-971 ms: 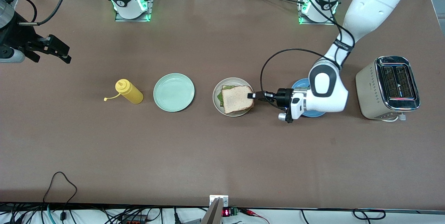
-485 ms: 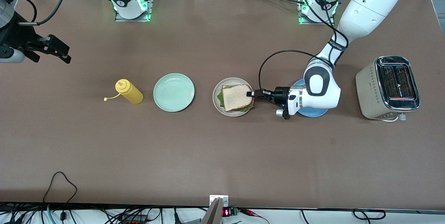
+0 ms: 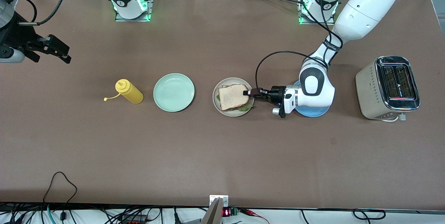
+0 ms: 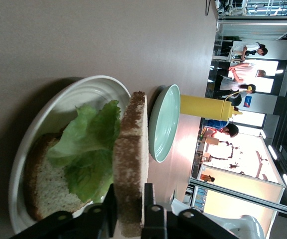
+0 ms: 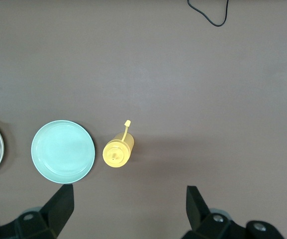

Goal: Make sandwich in beige plate with both arms
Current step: 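Lay the toast on the lettuce with the left gripper, then open the left gripper and release the toast on the sandwich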

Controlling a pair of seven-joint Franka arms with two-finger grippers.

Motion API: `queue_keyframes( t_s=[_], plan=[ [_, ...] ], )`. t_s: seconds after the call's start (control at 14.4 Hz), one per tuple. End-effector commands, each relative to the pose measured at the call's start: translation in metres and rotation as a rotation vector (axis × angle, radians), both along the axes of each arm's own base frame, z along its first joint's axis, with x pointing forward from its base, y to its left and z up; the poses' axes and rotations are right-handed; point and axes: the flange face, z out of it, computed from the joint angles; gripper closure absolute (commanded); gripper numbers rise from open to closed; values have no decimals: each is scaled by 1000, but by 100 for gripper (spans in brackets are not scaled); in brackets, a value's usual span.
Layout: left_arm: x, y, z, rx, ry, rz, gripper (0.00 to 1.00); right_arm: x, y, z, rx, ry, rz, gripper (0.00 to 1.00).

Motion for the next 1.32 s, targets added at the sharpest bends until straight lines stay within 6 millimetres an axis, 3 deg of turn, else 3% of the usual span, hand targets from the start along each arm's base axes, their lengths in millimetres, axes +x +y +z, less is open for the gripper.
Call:
queue_keyframes(
  t_s=[0.0, 0.21, 0.42, 0.83, 1.25],
  plan=[
    [-3, 1, -5, 3, -15, 20, 0, -1, 1, 5, 16, -1, -13, 0],
    [-1, 9, -1, 16, -26, 23, 0, -1, 1, 5, 16, -1, -13, 0],
    [2, 18, 19, 44, -69, 0, 0, -1, 1, 6, 16, -2, -13, 0],
    [14, 32, 86, 246, -118, -144, 0, -1, 1, 7, 16, -4, -13, 0],
    [25, 77, 150, 676, -109, -387, 0, -2, 1, 8, 16, -5, -13, 0]
  ],
)
